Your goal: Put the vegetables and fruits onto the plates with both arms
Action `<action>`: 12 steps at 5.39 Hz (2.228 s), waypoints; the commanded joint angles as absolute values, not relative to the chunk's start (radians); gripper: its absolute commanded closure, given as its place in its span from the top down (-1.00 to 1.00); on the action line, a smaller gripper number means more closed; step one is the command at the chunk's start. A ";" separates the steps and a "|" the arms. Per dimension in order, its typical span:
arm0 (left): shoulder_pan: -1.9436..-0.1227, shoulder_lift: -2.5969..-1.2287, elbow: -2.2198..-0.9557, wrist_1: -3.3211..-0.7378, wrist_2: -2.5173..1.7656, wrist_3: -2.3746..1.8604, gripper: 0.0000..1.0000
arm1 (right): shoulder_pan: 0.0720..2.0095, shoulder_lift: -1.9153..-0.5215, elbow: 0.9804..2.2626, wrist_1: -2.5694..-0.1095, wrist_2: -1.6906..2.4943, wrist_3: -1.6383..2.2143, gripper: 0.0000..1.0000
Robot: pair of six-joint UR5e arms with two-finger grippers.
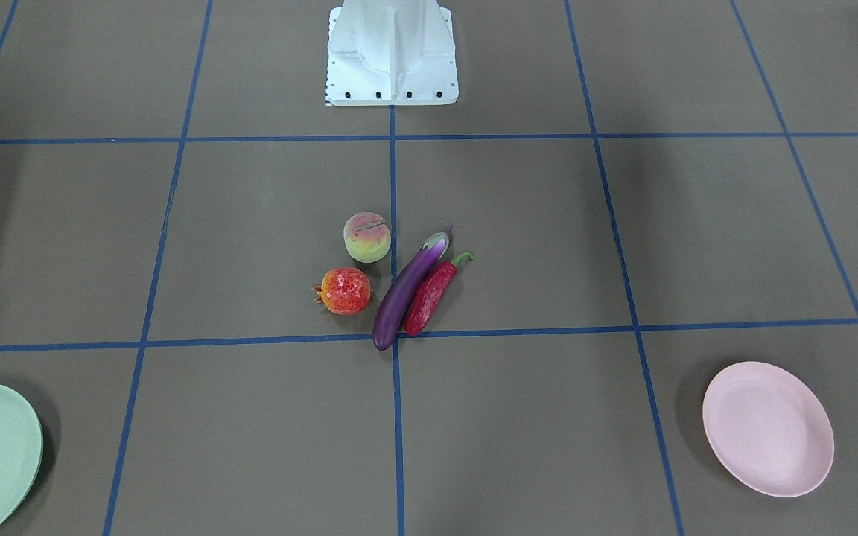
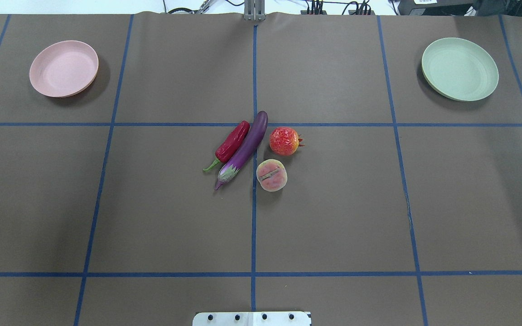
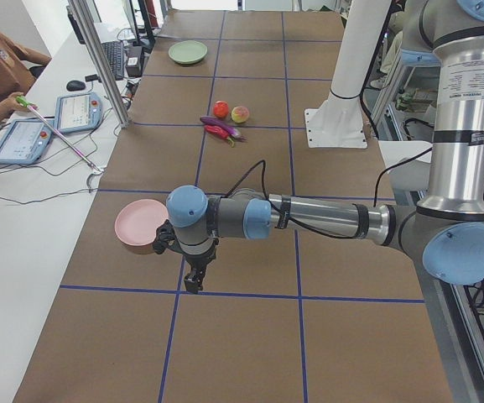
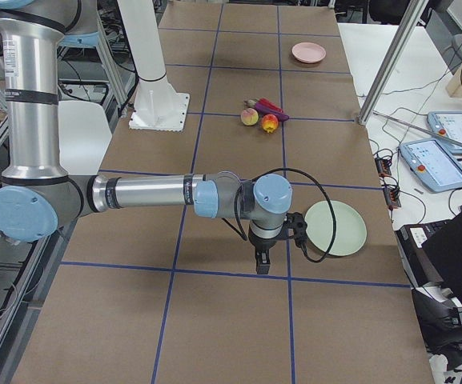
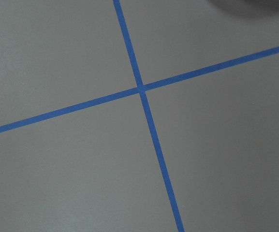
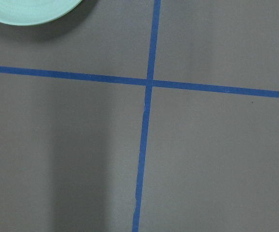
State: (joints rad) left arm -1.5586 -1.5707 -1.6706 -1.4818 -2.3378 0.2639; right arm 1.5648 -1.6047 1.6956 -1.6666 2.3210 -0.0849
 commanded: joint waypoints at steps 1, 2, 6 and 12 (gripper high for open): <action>-1.559 -1.572 -1.671 -1.482 -2.338 0.265 1.00 | 1.565 -1.605 1.695 -1.651 2.322 -0.084 1.00; -1.557 -1.589 -1.677 -1.480 -2.338 0.261 1.00 | 1.565 -1.605 1.698 -1.651 2.327 -0.083 1.00; -1.477 -1.669 -1.686 -1.540 -2.339 0.259 1.00 | 1.565 -1.605 1.709 -1.647 2.382 -0.086 1.00; -1.228 -1.866 -1.713 -1.611 -2.375 -0.281 1.00 | 1.549 -1.559 1.700 -1.649 2.405 -0.081 1.00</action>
State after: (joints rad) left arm -1.2854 -1.8178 -1.7137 -1.6099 -2.3736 -0.1290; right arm 1.5522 -1.5607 1.6996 -1.6485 2.3936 -0.0836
